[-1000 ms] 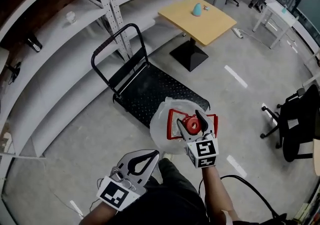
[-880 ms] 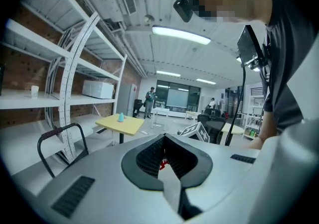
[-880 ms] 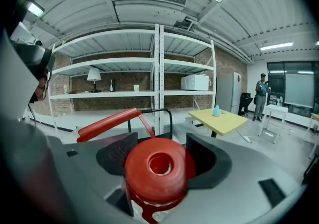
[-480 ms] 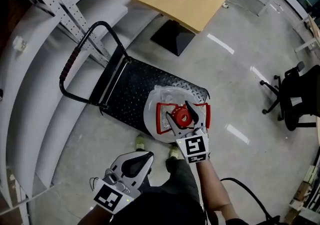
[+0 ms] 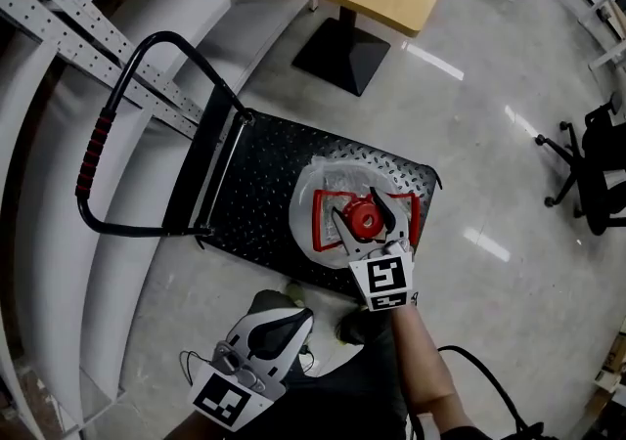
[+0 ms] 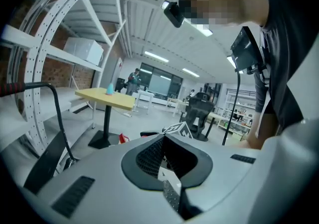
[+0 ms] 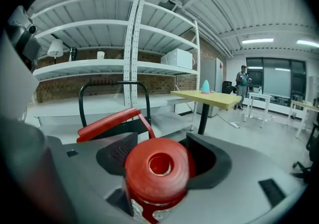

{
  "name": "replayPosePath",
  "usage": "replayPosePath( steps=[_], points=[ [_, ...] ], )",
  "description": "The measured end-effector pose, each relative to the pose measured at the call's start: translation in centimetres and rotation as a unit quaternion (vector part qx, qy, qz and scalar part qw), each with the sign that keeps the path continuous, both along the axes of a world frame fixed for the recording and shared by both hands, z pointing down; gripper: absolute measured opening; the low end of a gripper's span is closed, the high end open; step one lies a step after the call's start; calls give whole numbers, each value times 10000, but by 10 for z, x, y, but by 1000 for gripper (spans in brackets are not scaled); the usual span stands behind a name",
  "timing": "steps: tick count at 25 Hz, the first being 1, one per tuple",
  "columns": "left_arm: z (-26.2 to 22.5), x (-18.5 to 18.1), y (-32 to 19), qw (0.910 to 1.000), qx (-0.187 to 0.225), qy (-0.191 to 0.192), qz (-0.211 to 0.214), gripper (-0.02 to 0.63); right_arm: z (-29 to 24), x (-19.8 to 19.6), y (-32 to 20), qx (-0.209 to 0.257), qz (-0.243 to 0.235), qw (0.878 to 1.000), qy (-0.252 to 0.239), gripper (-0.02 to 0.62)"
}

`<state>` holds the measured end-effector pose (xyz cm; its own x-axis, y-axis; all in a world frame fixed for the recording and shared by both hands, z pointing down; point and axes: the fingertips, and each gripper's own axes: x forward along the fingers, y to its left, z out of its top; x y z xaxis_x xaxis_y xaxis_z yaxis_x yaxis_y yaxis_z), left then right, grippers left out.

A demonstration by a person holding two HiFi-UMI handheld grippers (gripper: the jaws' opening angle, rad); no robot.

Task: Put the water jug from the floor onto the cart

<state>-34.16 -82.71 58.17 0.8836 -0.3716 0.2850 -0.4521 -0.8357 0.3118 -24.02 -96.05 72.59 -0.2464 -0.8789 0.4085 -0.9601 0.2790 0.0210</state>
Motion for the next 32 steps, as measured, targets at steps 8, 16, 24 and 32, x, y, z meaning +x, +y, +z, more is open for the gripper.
replayPosePath(
  steps=[8, 16, 24, 32],
  points=[
    [53, -12, -15, 9998, -159, -39, -88, 5, 53, -6, -27, 34, 71, 10000, 51, 301],
    [66, -19, -18, 9997, -198, -28, -122, 5, 56, -15, -48, 79, 5, 9999, 66, 301],
    [54, -30, -23, 9994, -211, 65, -258, 5, 62, -50, -68, -130, -411, 9980, 458, 301],
    [28, -45, -22, 9993, -184, 73, -310, 5, 58, -54, -69, -198, -453, 9962, 719, 301]
  ],
)
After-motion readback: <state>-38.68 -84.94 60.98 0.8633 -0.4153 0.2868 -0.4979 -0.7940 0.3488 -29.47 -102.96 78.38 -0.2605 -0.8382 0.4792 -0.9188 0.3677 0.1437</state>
